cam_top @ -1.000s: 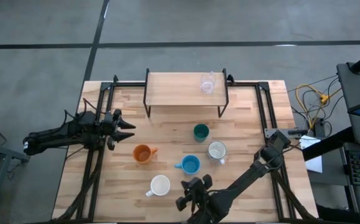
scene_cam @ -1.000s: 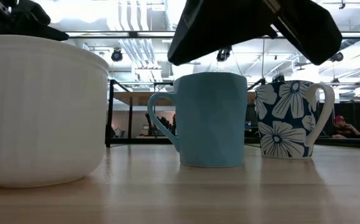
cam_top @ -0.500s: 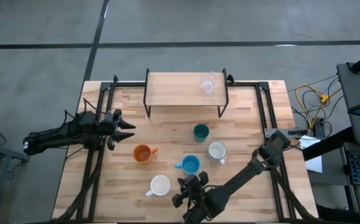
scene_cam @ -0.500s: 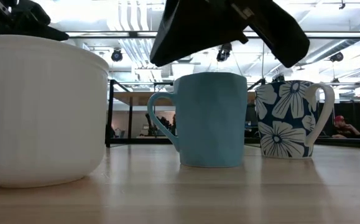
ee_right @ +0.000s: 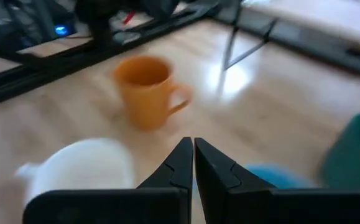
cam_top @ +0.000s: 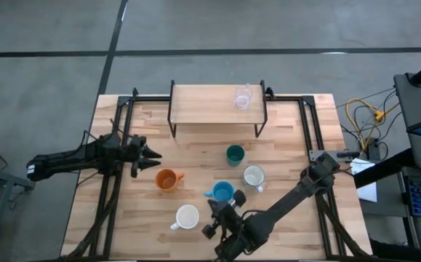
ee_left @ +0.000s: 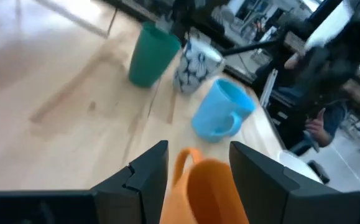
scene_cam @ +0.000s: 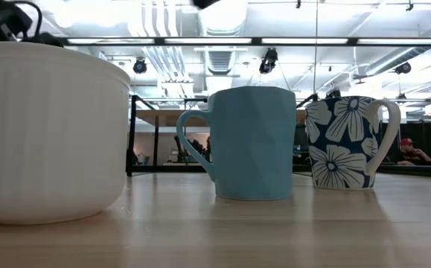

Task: Stack small to large cups/mugs on shelf
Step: Put the orange mug on the shelf

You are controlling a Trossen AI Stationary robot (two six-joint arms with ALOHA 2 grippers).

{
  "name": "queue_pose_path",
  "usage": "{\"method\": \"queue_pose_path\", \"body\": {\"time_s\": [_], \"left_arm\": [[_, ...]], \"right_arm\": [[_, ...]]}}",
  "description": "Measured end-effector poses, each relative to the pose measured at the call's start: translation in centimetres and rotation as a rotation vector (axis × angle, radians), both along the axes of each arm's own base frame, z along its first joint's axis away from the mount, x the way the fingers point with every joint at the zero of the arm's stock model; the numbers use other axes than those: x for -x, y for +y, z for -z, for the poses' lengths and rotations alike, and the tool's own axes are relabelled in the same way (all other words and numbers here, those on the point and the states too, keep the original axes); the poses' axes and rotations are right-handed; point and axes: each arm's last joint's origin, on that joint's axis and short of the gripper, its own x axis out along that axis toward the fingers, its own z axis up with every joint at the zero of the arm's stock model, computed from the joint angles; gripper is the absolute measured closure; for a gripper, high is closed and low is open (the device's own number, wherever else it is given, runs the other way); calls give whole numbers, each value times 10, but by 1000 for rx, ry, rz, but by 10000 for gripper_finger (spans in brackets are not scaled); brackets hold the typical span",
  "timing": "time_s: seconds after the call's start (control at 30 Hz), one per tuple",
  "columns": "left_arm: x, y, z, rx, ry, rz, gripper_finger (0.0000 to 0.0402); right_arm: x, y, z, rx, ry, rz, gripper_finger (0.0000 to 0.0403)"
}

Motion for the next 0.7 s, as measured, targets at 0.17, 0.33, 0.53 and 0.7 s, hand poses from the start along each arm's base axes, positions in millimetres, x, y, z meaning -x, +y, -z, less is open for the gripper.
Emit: {"method": "queue_pose_path", "body": {"time_s": [0.17, 0.33, 0.53, 0.7], "left_arm": [[-1, -2, 0, 25, -18, 28, 244], [-1, -3, 0, 25, -33, 38, 244], [-1, -4, 1, 118, -8, 44, 244], [-1, -4, 2, 239, 26, 37, 244]], "right_arm": [[27, -23, -31, 103, 6, 87, 394], [47, -38, -56, 132, 32, 117, 394], [60, -48, -81, 162, 62, 90, 394], [67, -53, -95, 175, 74, 67, 394]]}}
